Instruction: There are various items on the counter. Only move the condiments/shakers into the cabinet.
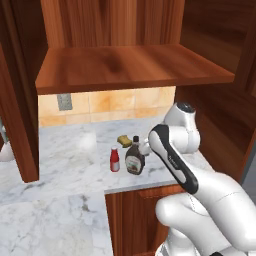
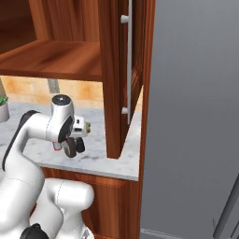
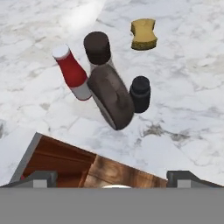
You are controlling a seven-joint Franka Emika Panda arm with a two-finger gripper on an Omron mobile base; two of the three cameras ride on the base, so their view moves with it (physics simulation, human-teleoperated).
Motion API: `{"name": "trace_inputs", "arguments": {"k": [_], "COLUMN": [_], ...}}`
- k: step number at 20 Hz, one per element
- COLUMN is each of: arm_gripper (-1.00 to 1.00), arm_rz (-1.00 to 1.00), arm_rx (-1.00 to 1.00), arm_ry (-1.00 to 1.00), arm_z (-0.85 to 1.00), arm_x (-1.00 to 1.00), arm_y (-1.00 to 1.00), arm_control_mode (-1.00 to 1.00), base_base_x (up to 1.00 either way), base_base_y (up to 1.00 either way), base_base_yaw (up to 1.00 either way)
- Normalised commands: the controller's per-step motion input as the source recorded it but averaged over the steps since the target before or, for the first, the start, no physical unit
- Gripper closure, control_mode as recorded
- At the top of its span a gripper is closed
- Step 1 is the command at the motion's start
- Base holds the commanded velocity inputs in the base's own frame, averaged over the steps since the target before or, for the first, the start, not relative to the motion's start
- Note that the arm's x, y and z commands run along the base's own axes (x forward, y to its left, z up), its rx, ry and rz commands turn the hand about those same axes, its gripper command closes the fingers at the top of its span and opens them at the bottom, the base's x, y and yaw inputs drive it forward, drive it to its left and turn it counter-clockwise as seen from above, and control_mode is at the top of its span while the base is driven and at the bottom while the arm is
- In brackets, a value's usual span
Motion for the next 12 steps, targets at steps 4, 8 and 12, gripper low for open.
{"name": "trace_inputs", "arguments": {"k": [4,8,12], "arm_gripper": [-1.0,-1.0,-1.0], "arm_rz": [0.1,0.07,0.0], "arm_rx": [0.0,0.0,0.0], "arm_ry": [0.0,-0.01,0.0], "arm_z": [-0.34,-0.21,-0.03], "arm_x": [0.29,0.29,0.24], "arm_y": [0.15,0.04,0.0], "arm_control_mode": [-1.0,-1.0,-1.0], "base_base_x": [0.0,0.0,0.0], "base_base_y": [0.0,0.0,0.0], "base_base_yaw": [0.0,0.0,0.0]}}
